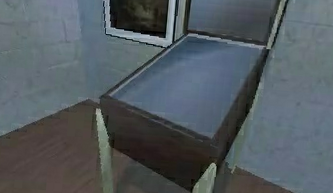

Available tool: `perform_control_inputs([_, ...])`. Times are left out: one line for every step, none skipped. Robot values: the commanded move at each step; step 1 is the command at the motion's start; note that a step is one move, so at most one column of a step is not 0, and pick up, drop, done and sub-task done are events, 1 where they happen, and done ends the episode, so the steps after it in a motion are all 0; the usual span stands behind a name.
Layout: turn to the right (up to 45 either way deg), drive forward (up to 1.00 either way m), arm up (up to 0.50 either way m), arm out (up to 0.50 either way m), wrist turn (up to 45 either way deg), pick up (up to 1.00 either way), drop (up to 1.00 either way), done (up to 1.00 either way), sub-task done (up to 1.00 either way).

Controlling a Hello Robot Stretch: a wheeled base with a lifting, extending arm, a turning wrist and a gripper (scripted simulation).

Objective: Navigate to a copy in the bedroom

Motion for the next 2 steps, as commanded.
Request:
perform_control_inputs([-45.0, 0.0, 0.0, 0.0, 0.0, 0.0, 0.0, 0.0, 0.0])
perform_control_inputs([-42.0, 0.0, 0.0, 0.0, 0.0, 0.0, 0.0, 0.0, 0.0])
